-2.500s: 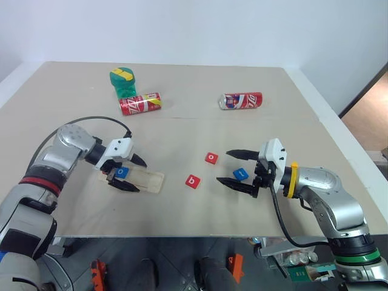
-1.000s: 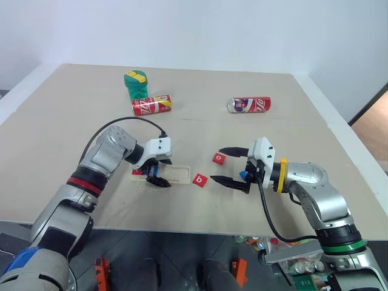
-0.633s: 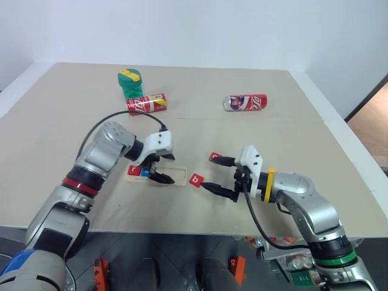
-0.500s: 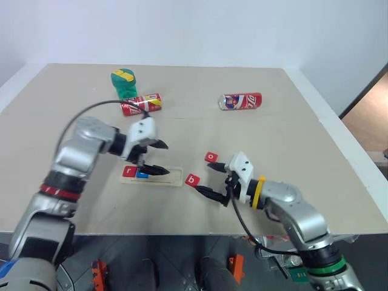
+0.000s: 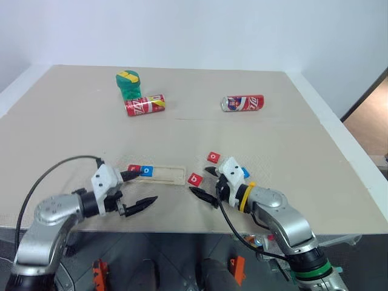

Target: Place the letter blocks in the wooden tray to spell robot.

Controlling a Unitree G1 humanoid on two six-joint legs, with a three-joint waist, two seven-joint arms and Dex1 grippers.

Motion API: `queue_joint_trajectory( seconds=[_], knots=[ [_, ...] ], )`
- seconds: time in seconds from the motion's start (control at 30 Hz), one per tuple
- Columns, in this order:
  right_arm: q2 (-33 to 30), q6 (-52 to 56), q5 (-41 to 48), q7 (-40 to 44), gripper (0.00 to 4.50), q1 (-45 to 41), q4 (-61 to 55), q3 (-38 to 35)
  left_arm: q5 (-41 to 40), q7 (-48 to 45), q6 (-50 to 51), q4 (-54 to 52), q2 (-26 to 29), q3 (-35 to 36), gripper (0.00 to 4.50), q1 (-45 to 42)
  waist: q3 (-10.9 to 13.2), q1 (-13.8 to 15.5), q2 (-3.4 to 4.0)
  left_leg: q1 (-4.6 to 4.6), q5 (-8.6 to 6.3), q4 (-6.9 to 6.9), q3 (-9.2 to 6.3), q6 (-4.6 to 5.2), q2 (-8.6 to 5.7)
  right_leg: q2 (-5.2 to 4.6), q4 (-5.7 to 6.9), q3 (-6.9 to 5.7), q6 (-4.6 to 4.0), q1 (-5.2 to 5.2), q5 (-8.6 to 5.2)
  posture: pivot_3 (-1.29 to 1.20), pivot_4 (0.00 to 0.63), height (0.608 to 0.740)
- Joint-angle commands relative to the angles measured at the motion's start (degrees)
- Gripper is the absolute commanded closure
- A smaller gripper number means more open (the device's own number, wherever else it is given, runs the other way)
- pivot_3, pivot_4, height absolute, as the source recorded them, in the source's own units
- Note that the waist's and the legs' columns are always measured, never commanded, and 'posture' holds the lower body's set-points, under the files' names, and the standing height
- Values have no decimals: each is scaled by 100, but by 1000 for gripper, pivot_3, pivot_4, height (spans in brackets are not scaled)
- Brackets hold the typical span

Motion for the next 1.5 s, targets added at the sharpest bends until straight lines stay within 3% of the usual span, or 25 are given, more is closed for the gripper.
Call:
queue_joint_trajectory(
  seconds=[0.03, 0.1, 0.13, 0.4, 0.43, 0.57, 0.73, 0.93, 1.1, 1.5],
  knots=[
    [24, -191, -126, -10, 0, -164, 3, 45, -138, 531, 3, -568, -118, 187, 55, 282, 0, 1, 0, 3, 0, 0, 1, 0, 0, 0, 0, 2, -1, 1, 0, 0, 150, 740],
    [60, -215, -197, -34, 0, -192, 115, 98, -121, 871, 72, -759, -247, 176, 55, 504, 0, -6, 0, 6, 0, 0, 3, 0, 1, 0, 0, 4, -4, 1, 2, 0, 150, 740],
    [83, -219, -234, -61, 563, -195, 167, 110, -136, 1036, 118, -844, -309, 170, 0, 591, 0, -8, -1, 11, 0, -2, 2, 0, 2, 0, 0, 9, -5, 1, 3, 0, 150, 740],
    [200, -336, -349, -66, 3240, -144, 309, 123, -52, 1683, 96, -972, -355, 92, 0, 818, -1, -9, -2, 11, -1, -15, 8, -1, -1, 12, 0, 8, -11, -5, -1, 0, 150, 740],
    [199, -341, -353, -59, 3316, -117, 295, 126, -50, 1744, 84, -944, -359, 104, 0, 824, -1, -9, -2, 12, -1, -16, 9, -1, -1, 12, 0, 7, -11, -5, -2, 0, 150, 740],
    [165, -415, -301, -22, 3316, -173, 175, -7, -22, 2047, 35, -901, -417, 163, 0, 890, -1, -10, -2, 11, -1, -16, 10, -2, -1, 11, 0, 10, -11, -5, -2, 0, 150, 740],
    [274, -342, 68, 426, 3316, -1126, 299, -98, 107, 2603, -25, -1019, -686, 180, 0, 1074, 2, -45, -2, 12, -1, -16, 15, -2, 1, 9, -1, 27, -13, -16, 7, 0, 150, 740],
    [607, -421, -50, 1167, 3316, -2214, 1164, 614, 73, 3239, 206, -1081, -1055, 161, 0, 986, -3, -47, -9, 16, -1, -19, 11, -2, 9, 24, -1, 5, -24, -13, 10, 0, 150, 740],
    [672, -1001, -384, 1602, 3316, -2532, 2152, 1023, 131, 3388, 230, -1212, -1097, -42, 0, 937, -2, -11, -9, 2, -3, -27, 5, -5, 1, 17, -1, -1, -24, -18, -7, 0, 150, 740],
    [1080, -1645, -751, 1927, 3316, -2986, 3316, 1137, 242, 3444, 140, -1359, -1118, -286, 0, 1117, -2, -21, -9, -2, -6, -26, 8, -10, 7, 21, -2, -4, -23, -27, 1, 0, 150, 740]
  ],
)
